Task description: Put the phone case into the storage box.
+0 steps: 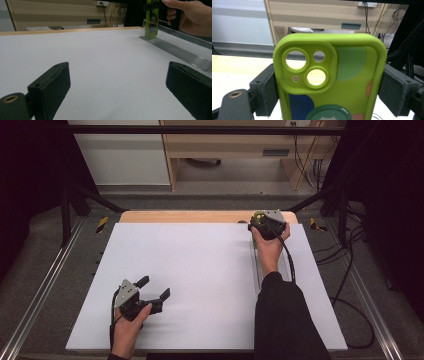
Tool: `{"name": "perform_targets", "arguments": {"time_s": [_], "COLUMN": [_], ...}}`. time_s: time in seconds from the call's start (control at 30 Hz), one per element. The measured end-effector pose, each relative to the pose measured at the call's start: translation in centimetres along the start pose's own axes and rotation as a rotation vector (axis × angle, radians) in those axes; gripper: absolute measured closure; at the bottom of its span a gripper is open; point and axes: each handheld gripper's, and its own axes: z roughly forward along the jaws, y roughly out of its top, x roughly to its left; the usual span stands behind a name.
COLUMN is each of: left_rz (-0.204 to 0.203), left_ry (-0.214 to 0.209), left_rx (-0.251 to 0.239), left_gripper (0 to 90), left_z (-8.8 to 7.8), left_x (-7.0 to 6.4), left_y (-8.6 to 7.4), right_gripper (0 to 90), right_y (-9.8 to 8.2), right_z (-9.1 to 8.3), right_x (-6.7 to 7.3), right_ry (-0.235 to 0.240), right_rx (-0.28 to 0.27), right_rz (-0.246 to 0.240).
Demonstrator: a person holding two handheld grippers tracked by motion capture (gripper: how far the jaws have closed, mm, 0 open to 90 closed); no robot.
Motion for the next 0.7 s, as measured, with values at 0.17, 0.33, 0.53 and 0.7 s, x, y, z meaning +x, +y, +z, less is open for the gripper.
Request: {"name": "perform_targets", "arguments": {"time_s": [0.17,0.33,0.53,0.7], "left_rz": [0.001,-0.001,0.001,0.005], "left_ry": [-0.002,-0.002,-0.004,-0.006], "left_rx": [-0.001,0.001,0.004,-0.008], "left_gripper": [5.4,5.4,5.4,5.8], "left_z": [0.01,0.02,0.1,0.14], "left_x": [-0.04,-0.02,-0.12,-0.33], "left_y": [0.01,-0.02,-0.05,0.01], "right_gripper": [15.7,15.4,15.1,14.5], "right_y": [-0.02,-0.02,-0.02,0.04], "right_z": [0.04,0.03,0.07,0.1], "right_x": [0.03,-0.01,-0.06,-0.29], "right_ry": [0.002,0.006,0.008,0.013], "right_rx": [0.0,0.003,0.006,0.01], "right_rz": [-0.002,-0.01,-0.005,-0.004]}}
